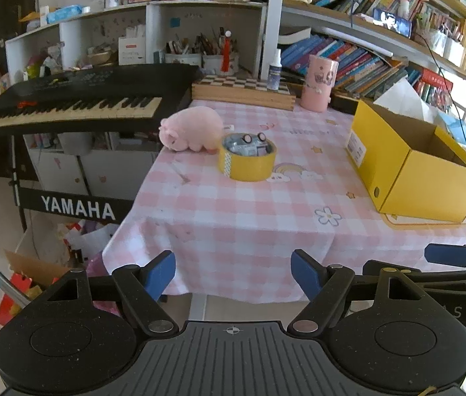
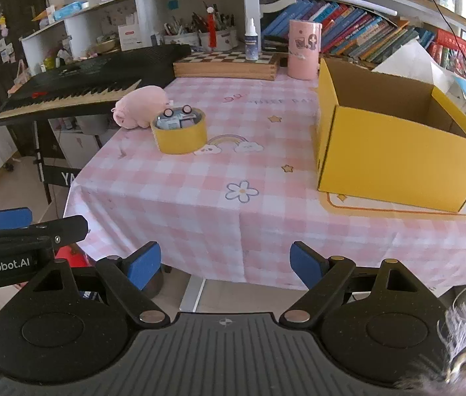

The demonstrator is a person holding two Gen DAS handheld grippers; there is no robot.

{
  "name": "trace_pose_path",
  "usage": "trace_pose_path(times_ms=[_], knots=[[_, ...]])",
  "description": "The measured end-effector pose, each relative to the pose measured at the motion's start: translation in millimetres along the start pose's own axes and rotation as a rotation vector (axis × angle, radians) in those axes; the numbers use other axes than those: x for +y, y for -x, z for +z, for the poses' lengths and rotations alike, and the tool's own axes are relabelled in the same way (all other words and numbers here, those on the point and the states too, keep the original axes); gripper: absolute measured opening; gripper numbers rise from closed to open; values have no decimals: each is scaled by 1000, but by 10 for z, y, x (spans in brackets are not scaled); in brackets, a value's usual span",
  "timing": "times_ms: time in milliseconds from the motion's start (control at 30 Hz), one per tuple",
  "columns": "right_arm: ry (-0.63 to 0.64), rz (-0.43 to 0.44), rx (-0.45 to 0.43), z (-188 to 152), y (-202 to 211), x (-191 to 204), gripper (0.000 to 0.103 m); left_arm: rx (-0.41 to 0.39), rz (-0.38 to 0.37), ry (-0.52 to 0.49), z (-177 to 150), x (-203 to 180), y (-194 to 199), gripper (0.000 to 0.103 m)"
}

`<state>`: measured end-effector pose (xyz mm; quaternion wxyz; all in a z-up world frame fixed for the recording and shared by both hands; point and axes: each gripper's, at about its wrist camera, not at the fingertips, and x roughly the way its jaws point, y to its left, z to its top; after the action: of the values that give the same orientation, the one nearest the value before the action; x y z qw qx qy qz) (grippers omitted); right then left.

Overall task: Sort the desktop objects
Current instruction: 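Move both open tools toward the yellow tape roll and pink pig plush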

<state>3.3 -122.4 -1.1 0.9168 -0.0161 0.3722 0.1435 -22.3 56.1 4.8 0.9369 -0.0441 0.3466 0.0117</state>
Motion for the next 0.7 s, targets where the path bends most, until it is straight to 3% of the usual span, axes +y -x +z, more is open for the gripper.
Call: trace_pose_path(times_ms=[300,700], knots=[[31,1,-4,76,-26,115,85,-19,-2,14,82,86,-37,79],[67,42,-1,253,-319,210,87,-40,49,31,290,261,-247,80]])
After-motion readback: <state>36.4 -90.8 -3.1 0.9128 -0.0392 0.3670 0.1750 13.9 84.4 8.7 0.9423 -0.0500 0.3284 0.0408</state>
